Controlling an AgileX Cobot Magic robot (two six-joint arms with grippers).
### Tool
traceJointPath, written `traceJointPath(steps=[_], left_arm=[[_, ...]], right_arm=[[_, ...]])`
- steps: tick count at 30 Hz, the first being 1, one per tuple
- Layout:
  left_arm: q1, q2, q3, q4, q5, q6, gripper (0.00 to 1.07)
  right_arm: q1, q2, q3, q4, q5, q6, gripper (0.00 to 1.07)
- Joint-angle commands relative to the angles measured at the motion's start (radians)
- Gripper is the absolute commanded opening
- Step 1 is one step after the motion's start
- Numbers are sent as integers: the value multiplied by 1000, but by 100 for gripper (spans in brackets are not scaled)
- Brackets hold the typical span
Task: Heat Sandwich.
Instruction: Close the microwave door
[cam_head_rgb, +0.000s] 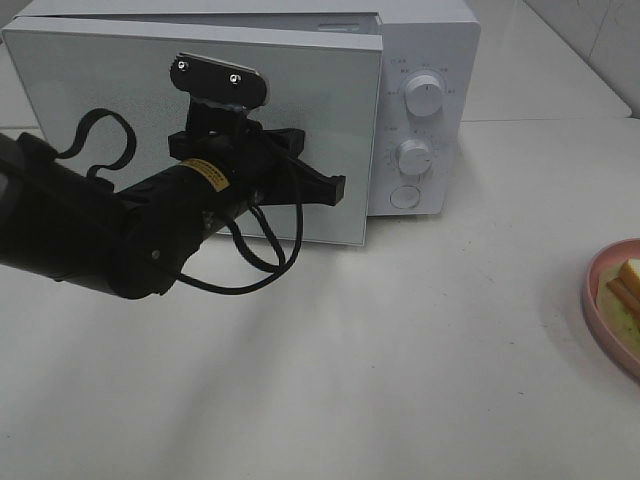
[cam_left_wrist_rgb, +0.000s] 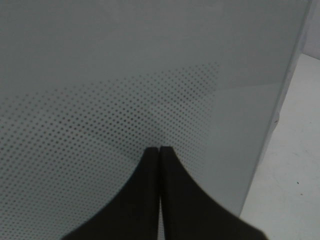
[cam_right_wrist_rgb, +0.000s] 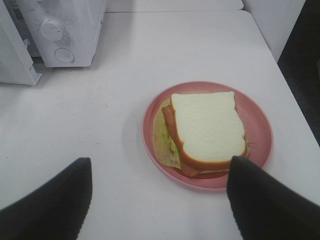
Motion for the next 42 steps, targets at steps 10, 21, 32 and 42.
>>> traceJointPath(steps=[10, 21, 32, 42], left_arm=[[2, 80, -193, -152, 85, 132, 0], [76, 115, -306, -161, 178, 171, 0], [29, 54, -231, -144, 294, 170, 0], [-5, -55, -191, -125, 692, 167, 0]], right_arm=[[-7, -33, 2, -5, -6, -5, 76], [-7, -32, 2, -5, -6, -5, 76], [-7, -32, 2, -5, -6, -5, 76], [-7, -32, 2, -5, -6, -5, 76]])
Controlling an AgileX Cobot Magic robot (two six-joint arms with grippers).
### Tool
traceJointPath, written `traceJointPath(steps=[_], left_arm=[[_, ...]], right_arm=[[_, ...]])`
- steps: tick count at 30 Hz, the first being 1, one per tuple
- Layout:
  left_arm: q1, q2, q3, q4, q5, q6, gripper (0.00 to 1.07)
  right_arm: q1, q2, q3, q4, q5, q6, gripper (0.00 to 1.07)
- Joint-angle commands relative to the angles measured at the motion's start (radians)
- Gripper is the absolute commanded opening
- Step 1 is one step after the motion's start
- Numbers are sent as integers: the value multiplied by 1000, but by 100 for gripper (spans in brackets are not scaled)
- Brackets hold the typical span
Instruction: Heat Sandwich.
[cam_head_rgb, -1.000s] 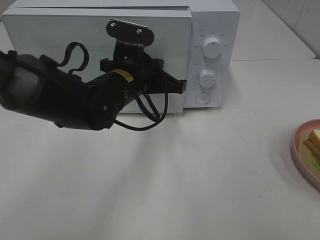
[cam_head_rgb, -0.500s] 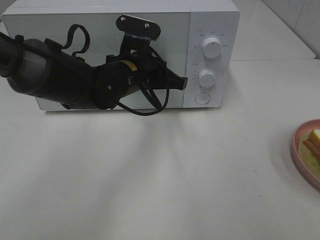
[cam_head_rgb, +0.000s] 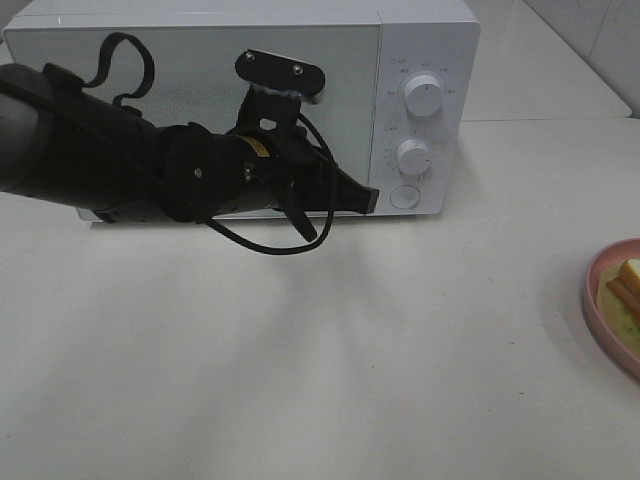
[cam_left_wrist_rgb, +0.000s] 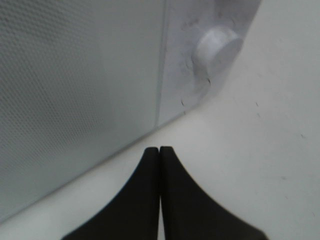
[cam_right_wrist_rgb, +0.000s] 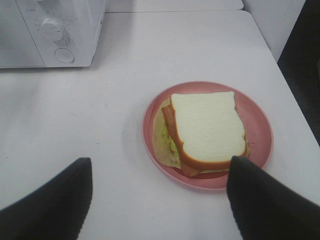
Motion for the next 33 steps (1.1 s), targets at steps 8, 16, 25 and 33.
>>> traceJointPath(steps=[8, 16, 25, 33], left_arm=[[-1, -128, 0, 35, 575, -15, 75], [-1, -224, 0, 71, 770, -33, 101], [-1, -369, 0, 343, 1064, -219, 101], [31, -426, 0, 524, 1246, -430, 101]], right_arm=[[-7, -32, 2, -6, -6, -5, 76], [-7, -32, 2, -6, -6, -5, 76], [-7, -32, 2, -6, -6, -5, 76], [-7, -32, 2, -6, -6, -5, 76]])
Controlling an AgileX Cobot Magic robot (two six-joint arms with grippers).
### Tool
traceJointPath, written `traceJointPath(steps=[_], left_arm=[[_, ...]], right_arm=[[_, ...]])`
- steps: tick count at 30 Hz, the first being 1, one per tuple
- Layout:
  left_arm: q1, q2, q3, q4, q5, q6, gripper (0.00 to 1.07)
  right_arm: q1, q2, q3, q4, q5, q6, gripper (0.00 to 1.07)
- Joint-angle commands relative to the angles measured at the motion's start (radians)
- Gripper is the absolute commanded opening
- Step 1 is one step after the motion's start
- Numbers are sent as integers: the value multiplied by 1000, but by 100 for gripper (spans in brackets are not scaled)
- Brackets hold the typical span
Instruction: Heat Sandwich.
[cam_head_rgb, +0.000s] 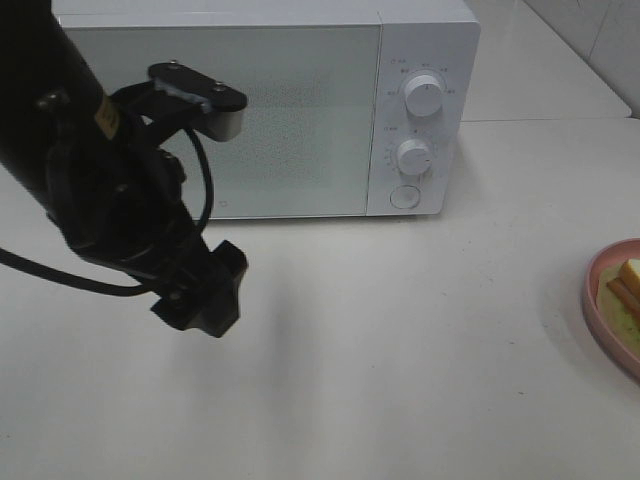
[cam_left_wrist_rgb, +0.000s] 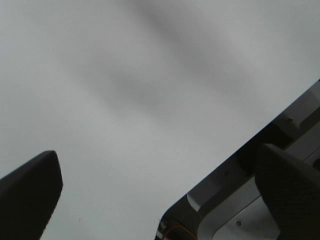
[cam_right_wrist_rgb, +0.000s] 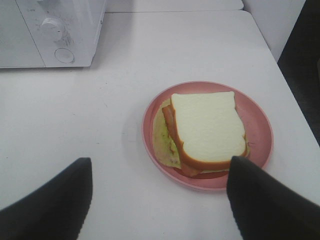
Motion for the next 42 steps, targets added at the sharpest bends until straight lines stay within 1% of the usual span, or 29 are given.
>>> traceJointPath(steps=[1, 4, 5, 6, 9, 10, 11, 13, 14, 15, 16, 19, 20, 22, 24, 25, 26, 29, 30, 31, 34, 35, 36, 37, 38, 39, 40, 41, 42], left_arm=[[73, -29, -1, 28, 116, -61, 101], [175, -54, -1, -45, 154, -7, 101], [175, -54, -1, -45, 154, -7, 101], [258, -75, -1, -88, 162, 23, 101], [373, -110, -1, -119, 183, 46, 101], [373, -110, -1, -119, 183, 46, 101], [466, -137, -1, -119, 205, 50, 101], [551, -165, -1, -117, 221, 53, 101], [589, -184, -1, -121, 225, 45, 101], [645, -224, 0, -121, 225, 37, 101], [645, -224, 0, -121, 225, 37, 101], [705, -298, 0, -118, 245, 34, 101], [735, -351, 9, -118, 254, 28, 101], [743, -378, 15, -117, 255, 23, 101], [753, -451, 42, -110, 250, 18, 101], [753, -522, 78, -98, 239, 16, 101], [753, -522, 78, -98, 239, 16, 101], [753, -646, 151, -92, 210, 15, 101], [753, -720, 199, -92, 194, 15, 101], [753, -720, 199, -92, 194, 15, 101], [753, -833, 272, -92, 174, 15, 101], [753, -910, 323, -94, 168, 15, 101], [753, -910, 323, -94, 168, 15, 101], [753, -940, 344, -95, 165, 17, 101], [753, -977, 373, -95, 163, 18, 101], [753, -1044, 429, -94, 151, 18, 101], [753, -1079, 460, -93, 143, 19, 101], [753, -1107, 486, -93, 135, 20, 101], [753, -1107, 486, -93, 135, 20, 101]], right_arm=[[-7, -32, 2, -6, -6, -5, 76], [-7, -32, 2, -6, -6, -5, 76], [-7, -32, 2, -6, -6, -5, 76], [-7, -32, 2, -6, -6, -5, 76], [-7, -32, 2, -6, -6, -5, 76], [-7, -32, 2, -6, -6, -5, 76], [-7, -32, 2, -6, -6, -5, 76], [-7, -32, 2, -6, -6, -5, 76], [-7, -32, 2, -6, -6, -5, 76], [-7, -32, 2, -6, -6, -5, 76], [-7, -32, 2, -6, -6, -5, 76], [-7, -32, 2, -6, -6, -5, 76], [-7, -32, 2, -6, -6, -5, 76], [-7, -32, 2, -6, -6, -5, 76], [-7, -32, 2, -6, -6, -5, 76], [-7, -32, 2, -6, -6, -5, 76], [-7, -32, 2, -6, -6, -5, 76], [-7, -32, 2, -6, -6, -5, 76], [-7, -32, 2, -6, -6, -5, 76], [-7, -32, 2, -6, -6, -5, 76], [-7, -32, 2, -6, -6, -5, 76], [-7, -32, 2, -6, -6, -5, 76], [-7, -32, 2, -6, -6, -5, 76], [-7, -32, 2, -6, -6, -5, 76], [-7, -32, 2, -6, -6, -5, 76], [-7, -32, 2, -6, -6, -5, 76], [-7, -32, 2, -6, -6, -5, 76], [-7, -32, 2, -6, -6, -5, 76], [-7, -32, 2, -6, -6, -5, 76]])
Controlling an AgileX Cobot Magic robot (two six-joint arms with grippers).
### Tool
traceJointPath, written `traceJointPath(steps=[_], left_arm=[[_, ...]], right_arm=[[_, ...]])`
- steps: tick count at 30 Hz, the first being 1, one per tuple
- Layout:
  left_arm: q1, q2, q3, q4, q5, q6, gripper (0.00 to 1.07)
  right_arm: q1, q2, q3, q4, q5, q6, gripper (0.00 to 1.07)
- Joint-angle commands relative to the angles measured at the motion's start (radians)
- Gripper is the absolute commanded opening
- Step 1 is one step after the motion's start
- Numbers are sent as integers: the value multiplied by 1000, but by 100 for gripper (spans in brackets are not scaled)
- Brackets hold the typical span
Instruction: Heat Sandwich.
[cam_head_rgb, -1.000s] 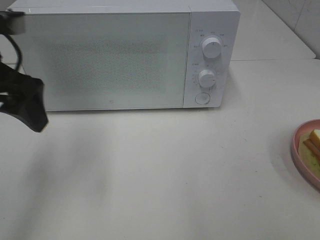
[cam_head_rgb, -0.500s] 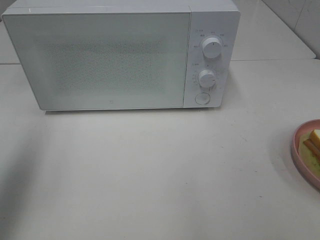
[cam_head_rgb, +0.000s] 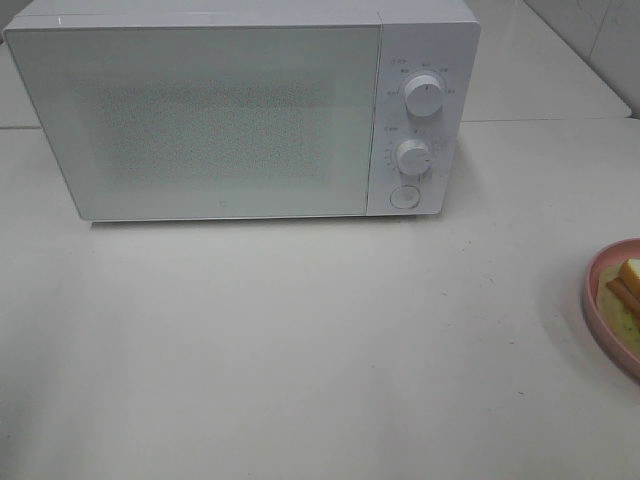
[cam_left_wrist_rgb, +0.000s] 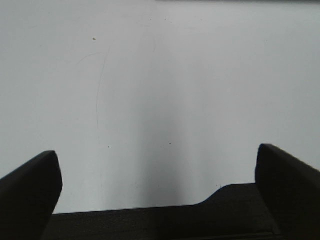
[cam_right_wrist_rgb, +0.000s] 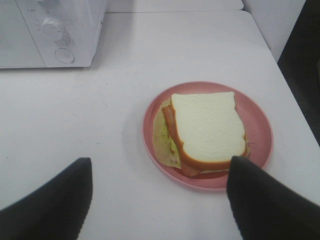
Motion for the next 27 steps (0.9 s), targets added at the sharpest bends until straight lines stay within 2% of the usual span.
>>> traceJointPath(steps=[1, 3, 5, 12, 27], left_arm=[[1, -107, 96, 0, -40, -4, 101], [1, -203, 178, -9, -76, -6, 101], [1, -226, 185, -13, -72, -6, 101], [1, -396, 182, -14, -72, 1, 101], [1, -525, 182, 16, -72, 10, 101]], right_arm=[[-7, -32, 2, -6, -6, -5, 76], [-7, -32, 2, -6, -6, -5, 76], [-7, -32, 2, -6, -6, -5, 76], [-7, -32, 2, -6, -6, -6, 76], [-7, -32, 2, -6, -6, -6, 76]])
